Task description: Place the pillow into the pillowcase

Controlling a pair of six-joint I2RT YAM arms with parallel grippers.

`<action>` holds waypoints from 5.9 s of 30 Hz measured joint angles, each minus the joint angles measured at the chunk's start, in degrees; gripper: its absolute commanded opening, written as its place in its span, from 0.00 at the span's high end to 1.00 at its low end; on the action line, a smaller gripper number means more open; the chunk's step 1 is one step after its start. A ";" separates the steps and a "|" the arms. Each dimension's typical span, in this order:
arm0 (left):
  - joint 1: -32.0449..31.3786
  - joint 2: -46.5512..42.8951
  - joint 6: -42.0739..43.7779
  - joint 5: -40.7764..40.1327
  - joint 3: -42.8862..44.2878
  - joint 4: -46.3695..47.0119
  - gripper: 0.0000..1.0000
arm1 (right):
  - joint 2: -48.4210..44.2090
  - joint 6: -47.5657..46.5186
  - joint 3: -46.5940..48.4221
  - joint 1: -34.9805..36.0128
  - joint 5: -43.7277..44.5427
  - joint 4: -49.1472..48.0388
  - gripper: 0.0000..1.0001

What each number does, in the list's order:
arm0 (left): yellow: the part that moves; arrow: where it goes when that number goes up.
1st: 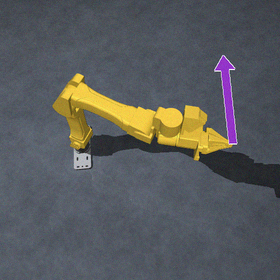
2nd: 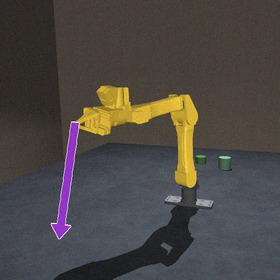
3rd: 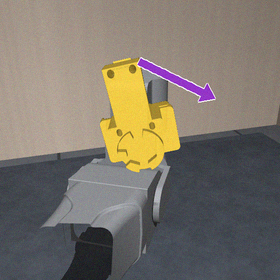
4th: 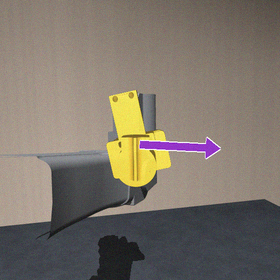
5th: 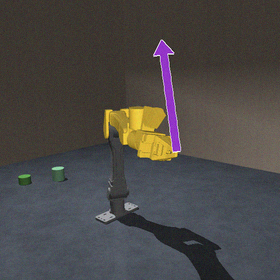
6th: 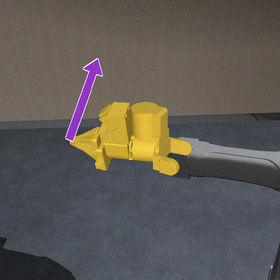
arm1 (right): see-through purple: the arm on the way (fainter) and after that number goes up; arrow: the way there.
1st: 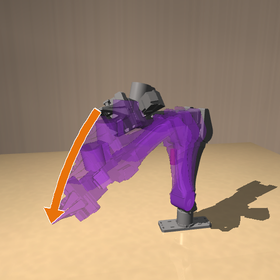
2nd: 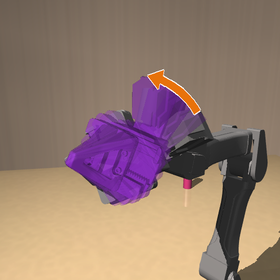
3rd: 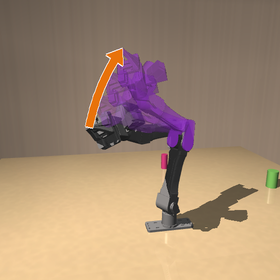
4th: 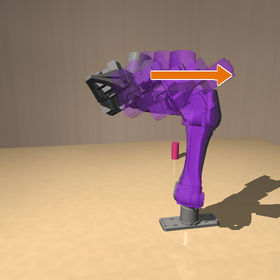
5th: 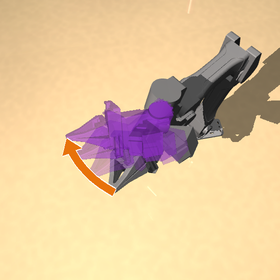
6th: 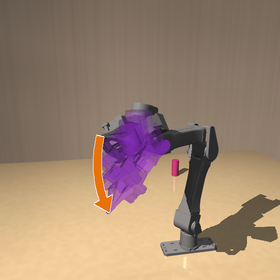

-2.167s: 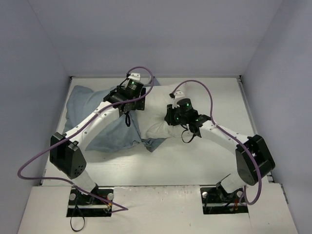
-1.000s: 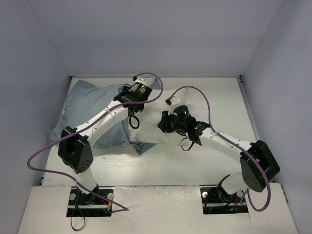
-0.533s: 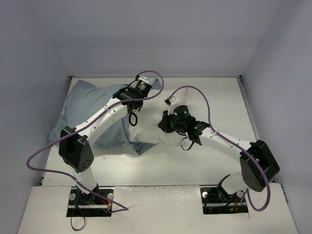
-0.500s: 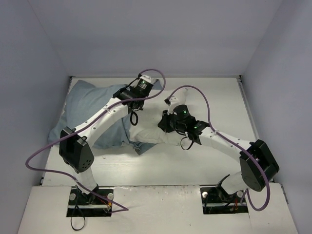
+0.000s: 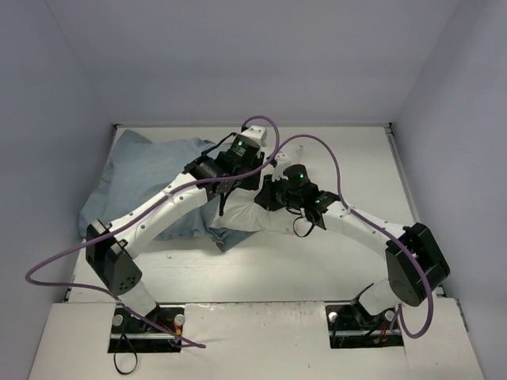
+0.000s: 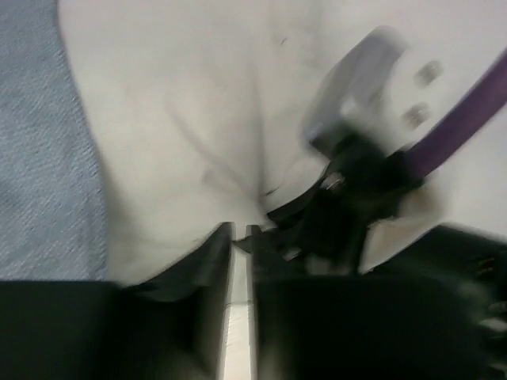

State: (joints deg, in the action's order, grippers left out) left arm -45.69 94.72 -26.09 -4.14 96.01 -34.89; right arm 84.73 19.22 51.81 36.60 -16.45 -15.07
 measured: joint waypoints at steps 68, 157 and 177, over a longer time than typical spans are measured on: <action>5.81 -13.97 -11.39 10.32 -16.55 2.05 1.00 | 5.40 6.36 -2.43 2.95 -11.52 -17.86 1.00; 2.95 7.39 12.02 -28.79 9.62 -14.67 1.00 | 3.63 1.95 -1.09 -7.74 -12.70 -2.19 0.54; 8.98 -3.17 11.91 -21.09 8.28 -15.78 1.00 | 35.23 10.19 13.46 -1.25 -23.89 -33.66 0.08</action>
State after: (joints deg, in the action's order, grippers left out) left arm -36.71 91.55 -14.17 -25.23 104.29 -50.68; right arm 119.96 29.41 65.28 35.35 -40.34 -48.73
